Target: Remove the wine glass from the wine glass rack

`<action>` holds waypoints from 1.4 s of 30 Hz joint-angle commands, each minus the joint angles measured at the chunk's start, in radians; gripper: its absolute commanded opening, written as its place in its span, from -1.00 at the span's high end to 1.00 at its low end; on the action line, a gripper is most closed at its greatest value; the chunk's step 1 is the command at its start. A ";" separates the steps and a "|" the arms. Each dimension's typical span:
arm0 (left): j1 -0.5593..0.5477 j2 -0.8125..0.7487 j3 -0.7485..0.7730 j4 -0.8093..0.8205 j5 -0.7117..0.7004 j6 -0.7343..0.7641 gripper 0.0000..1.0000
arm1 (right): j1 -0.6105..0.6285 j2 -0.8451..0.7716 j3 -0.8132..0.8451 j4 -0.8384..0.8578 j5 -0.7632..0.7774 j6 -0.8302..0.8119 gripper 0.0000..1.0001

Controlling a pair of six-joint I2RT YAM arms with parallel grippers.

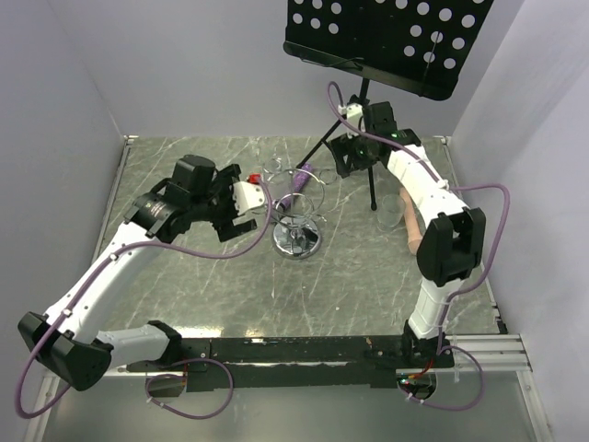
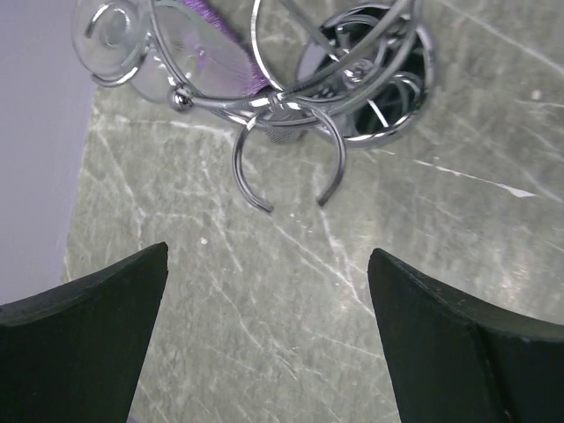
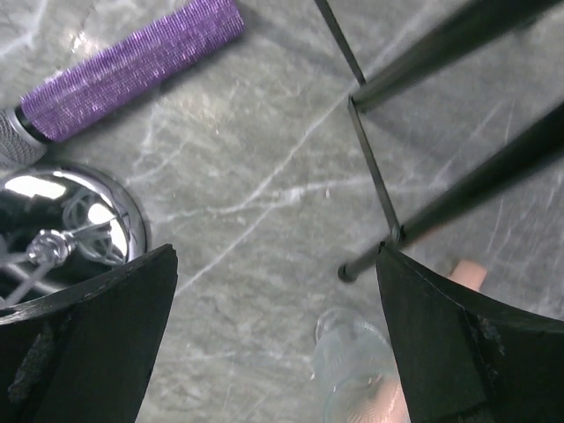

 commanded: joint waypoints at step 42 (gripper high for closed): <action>0.032 0.298 0.195 0.307 -0.247 -0.107 -0.99 | 0.127 -0.351 -0.320 -0.049 -0.052 -0.099 -1.00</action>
